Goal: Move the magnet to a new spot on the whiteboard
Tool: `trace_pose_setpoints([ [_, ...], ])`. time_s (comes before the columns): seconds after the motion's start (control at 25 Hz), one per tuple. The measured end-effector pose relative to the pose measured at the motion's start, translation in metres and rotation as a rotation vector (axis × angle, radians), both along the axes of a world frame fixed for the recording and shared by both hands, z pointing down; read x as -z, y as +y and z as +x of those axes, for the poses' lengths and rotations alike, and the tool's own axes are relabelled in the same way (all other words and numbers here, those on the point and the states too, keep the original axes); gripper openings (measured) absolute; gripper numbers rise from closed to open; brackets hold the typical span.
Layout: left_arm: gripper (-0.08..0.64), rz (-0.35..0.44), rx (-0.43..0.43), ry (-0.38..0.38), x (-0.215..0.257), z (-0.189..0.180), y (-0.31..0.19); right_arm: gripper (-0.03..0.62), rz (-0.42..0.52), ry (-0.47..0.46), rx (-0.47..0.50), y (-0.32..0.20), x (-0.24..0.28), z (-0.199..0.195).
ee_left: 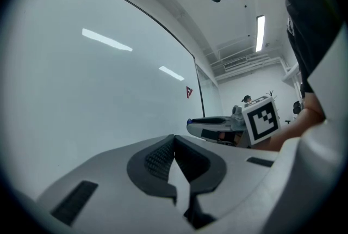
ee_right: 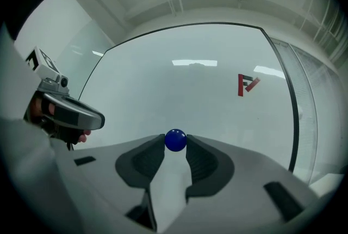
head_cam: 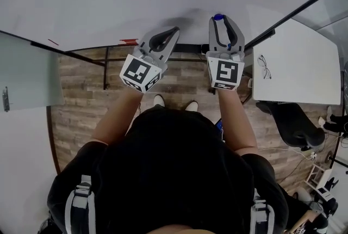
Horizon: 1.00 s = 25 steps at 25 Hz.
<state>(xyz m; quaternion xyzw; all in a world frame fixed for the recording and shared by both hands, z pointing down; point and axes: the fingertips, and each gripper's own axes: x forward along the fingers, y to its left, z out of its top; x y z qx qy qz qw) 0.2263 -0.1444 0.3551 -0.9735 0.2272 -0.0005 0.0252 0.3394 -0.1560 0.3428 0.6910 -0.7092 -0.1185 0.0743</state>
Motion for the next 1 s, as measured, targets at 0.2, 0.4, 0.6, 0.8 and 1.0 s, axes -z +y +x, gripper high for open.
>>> trace_pose_setpoints([
  [0.2,0.005,-0.002,0.049,-0.004,-0.004,-0.007,0.009,0.120,-0.016,-0.012,0.067,0.014,-0.008,-0.012],
  [0.4,0.005,-0.008,0.113,-0.013,-0.009,-0.015,0.017,0.120,-0.027,-0.023,0.131,0.028,-0.016,-0.017],
  [0.6,0.005,-0.002,0.167,-0.028,-0.012,-0.025,0.025,0.120,-0.050,-0.058,0.219,0.036,-0.028,-0.031],
  [0.8,0.005,0.008,0.206,-0.030,-0.007,-0.050,0.027,0.120,-0.060,-0.063,0.290,0.039,-0.030,-0.064],
  [1.0,0.005,0.017,0.246,0.001,-0.001,-0.093,0.011,0.120,-0.059,-0.054,0.353,0.029,-0.024,-0.114],
])
